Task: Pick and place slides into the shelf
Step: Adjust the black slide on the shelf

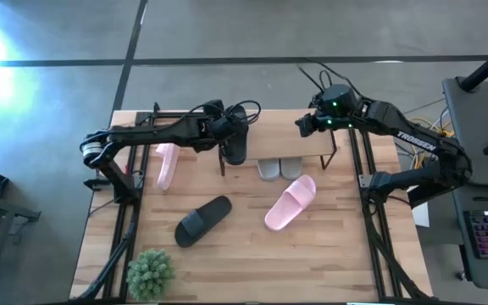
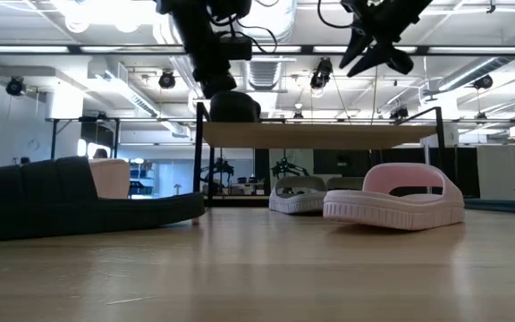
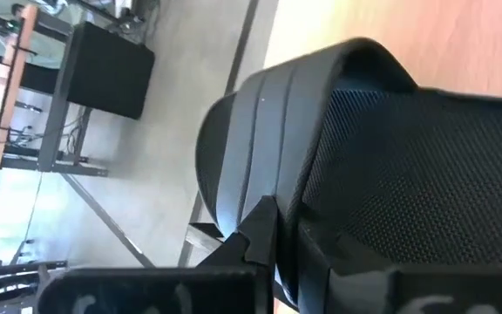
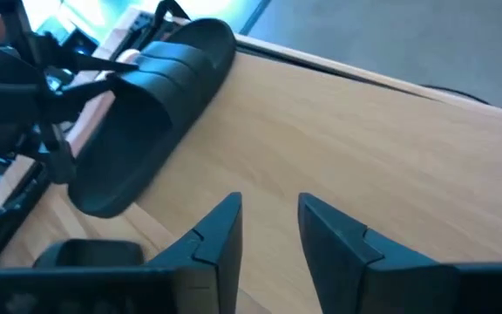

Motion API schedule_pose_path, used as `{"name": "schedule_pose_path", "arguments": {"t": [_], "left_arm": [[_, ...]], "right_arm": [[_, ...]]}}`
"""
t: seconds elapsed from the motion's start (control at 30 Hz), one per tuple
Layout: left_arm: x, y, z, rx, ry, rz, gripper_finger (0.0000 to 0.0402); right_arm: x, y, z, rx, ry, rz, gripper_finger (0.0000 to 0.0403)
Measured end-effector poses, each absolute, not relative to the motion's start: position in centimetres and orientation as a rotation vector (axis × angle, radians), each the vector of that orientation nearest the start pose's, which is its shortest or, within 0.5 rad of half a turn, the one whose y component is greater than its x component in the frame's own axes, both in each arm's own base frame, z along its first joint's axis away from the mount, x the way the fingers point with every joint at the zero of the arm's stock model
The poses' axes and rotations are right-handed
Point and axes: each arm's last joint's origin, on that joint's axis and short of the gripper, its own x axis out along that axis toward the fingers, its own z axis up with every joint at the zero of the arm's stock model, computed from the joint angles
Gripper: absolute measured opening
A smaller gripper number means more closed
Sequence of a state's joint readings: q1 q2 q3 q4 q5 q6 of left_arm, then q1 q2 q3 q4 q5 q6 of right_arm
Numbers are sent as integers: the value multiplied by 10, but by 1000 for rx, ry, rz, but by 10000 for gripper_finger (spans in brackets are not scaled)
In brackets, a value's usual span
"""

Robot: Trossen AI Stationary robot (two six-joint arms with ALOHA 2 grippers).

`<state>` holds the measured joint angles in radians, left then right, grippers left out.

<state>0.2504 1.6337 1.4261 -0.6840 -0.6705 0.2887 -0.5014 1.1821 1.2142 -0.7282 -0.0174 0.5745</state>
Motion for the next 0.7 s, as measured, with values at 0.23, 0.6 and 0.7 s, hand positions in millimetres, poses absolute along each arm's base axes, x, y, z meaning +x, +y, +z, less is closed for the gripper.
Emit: {"name": "schedule_pose_path", "arguments": {"t": [0.23, 0.6, 0.7], "left_arm": [[330, 102, 305, 424, 1023, 725, 1], [331, 98, 318, 253, 927, 625, 45], [328, 97, 317, 254, 957, 610, 74]], "right_arm": [[216, -118, 344, 719, 572, -657, 102], [219, -119, 342, 698, 588, -651, 124], [218, -119, 342, 695, 590, -650, 130]]}}
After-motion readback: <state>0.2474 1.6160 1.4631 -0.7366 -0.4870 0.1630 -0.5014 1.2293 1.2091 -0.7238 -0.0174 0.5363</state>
